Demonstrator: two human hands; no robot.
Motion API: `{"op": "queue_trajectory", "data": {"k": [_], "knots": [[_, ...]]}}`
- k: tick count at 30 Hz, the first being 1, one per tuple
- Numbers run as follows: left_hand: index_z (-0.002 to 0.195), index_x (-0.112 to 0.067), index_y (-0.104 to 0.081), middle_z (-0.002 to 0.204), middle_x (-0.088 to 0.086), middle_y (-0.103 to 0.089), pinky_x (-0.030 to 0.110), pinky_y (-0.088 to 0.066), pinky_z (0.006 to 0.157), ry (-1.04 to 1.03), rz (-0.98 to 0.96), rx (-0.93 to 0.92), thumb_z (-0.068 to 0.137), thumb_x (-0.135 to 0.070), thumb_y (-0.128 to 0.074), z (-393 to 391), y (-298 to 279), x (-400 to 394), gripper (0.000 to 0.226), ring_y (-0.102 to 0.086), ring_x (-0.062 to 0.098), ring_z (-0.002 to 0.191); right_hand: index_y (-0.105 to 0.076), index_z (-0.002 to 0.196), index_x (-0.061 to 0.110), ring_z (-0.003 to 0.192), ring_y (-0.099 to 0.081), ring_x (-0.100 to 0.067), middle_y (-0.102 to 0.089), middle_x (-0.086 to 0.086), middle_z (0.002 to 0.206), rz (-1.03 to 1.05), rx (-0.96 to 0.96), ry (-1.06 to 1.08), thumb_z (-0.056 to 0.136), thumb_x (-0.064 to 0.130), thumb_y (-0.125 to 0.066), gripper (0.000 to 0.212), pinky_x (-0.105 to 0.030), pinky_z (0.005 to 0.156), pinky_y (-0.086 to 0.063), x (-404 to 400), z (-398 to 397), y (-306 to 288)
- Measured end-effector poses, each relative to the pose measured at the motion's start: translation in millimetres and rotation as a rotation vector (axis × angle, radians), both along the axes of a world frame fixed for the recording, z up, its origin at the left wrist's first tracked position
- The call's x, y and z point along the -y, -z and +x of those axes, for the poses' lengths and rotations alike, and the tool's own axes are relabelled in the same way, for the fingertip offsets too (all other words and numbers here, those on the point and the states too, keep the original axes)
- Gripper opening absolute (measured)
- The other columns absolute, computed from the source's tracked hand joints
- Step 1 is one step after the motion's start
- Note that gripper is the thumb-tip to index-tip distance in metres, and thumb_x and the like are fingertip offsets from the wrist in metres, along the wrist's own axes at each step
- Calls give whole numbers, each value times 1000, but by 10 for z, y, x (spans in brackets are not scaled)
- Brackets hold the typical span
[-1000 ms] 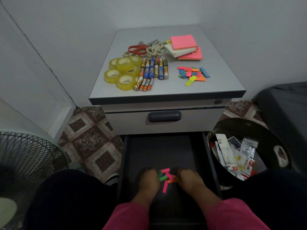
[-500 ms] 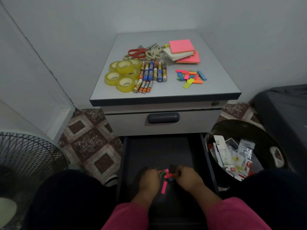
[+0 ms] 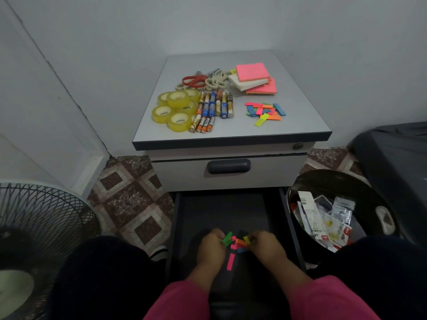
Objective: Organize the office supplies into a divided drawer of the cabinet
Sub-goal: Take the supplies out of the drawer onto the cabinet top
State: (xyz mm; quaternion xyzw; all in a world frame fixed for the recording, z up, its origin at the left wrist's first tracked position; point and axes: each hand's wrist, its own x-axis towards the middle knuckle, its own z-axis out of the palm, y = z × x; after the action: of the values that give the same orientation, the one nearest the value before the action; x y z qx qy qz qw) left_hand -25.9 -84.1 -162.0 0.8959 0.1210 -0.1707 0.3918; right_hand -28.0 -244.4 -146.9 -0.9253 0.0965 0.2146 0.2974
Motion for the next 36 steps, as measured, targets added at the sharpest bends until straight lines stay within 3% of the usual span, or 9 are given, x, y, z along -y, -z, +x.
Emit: {"op": "queue_trajectory", "data": {"k": [3, 13, 19, 25, 29, 32, 36], "knots": [[68, -27, -49, 85, 0, -64, 30, -49, 77, -44, -46, -13, 85, -3, -52, 1, 37, 26, 30, -61, 18, 84, -70, 104, 26, 99, -65, -19, -70, -1, 106, -63, -24, -42, 91, 26, -56, 20, -28, 84, -50, -33, 1, 64], [66, -26, -49, 85, -1, -63, 26, -47, 76, -73, -59, -63, 85, -1, -49, 42, 150, 23, 31, -60, 15, 83, -56, 127, 33, 114, -58, -21, -60, 1, 126, -314, 85, -240, 93, 26, -47, 36, -28, 95, -45, -63, 71, 304], [73, -23, -52, 83, -3, -61, 25, -48, 70, -94, -71, -107, 90, -4, -45, 59, 146, 35, 27, -57, 11, 77, -48, 135, 23, 121, -50, -25, -54, -5, 131, -483, 120, -373, 95, 24, -44, 40, -31, 98, -37, -117, 115, 416], [86, -19, -59, 99, 5, -66, 29, -49, 80, 23, 42, -91, 87, -9, -50, 44, 159, 8, 14, -62, 22, 92, -49, 133, 14, 123, -47, -26, -50, -10, 133, -498, 33, -375, 97, 36, -43, 43, -33, 101, -34, -153, 130, 442], [110, -9, -60, 116, 12, -63, 34, -44, 88, 287, 321, -57, 92, -24, -54, 29, 202, 17, 24, -59, 28, 108, -50, 132, 21, 121, -48, -25, -52, -6, 132, -515, 76, -421, 99, 41, -38, 41, -34, 98, -34, -164, 111, 444], [116, -8, -58, 123, 11, -60, 34, -42, 93, 297, 426, -51, 94, -26, -52, 15, 233, 50, 29, -57, 27, 113, -55, 128, 25, 119, -52, -23, -56, -3, 129, -441, 49, -355, 96, 44, -43, 39, -31, 96, -36, -138, 110, 428], [110, -7, -64, 120, 12, -62, 32, -43, 93, 243, 407, -65, 92, -23, -53, 24, 209, 61, 27, -59, 26, 111, -61, 120, 32, 115, -57, -19, -62, 1, 124, -318, 19, -224, 91, 50, -49, 36, -28, 93, -40, -57, 97, 359]]}}
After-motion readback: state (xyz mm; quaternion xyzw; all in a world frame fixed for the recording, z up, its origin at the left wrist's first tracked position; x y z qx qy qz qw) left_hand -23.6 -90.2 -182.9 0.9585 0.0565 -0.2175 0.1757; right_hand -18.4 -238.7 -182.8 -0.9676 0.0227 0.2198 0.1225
